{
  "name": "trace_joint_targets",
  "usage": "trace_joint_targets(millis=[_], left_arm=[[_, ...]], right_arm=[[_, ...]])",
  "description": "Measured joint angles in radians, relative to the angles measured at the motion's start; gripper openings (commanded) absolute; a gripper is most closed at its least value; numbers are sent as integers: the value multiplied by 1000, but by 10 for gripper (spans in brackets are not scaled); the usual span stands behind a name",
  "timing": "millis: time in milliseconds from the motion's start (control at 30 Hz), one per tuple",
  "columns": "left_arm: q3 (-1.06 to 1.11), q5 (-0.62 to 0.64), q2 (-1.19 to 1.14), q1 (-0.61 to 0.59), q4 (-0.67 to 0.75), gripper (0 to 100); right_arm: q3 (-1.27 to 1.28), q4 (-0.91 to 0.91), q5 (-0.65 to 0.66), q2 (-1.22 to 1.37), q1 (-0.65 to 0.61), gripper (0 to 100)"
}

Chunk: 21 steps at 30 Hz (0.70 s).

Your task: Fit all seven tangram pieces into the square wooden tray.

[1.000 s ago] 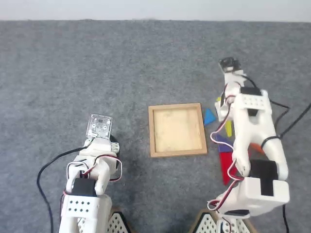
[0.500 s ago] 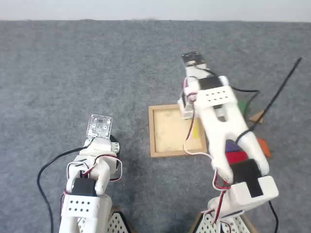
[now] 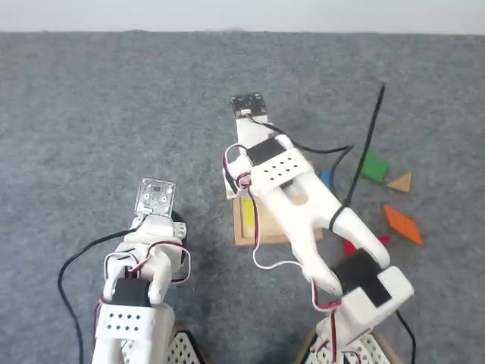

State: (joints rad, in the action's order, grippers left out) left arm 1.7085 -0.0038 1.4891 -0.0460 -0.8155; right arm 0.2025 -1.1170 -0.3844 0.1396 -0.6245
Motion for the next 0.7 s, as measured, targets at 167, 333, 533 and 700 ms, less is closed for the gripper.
trace_joint_targets(millis=[167,333,533,700], left_arm=[[0,0,0,0,0,14],[0,0,0,0,0,14],[0,0,0,0,0,14],[0,0,0,0,0,14]], right_arm=[[2,28,-18,44,-2,7],[2,28,-18,64,-28,8],[0,29,-18,114,-41,9],[0,29,-18,117,-41,8]])
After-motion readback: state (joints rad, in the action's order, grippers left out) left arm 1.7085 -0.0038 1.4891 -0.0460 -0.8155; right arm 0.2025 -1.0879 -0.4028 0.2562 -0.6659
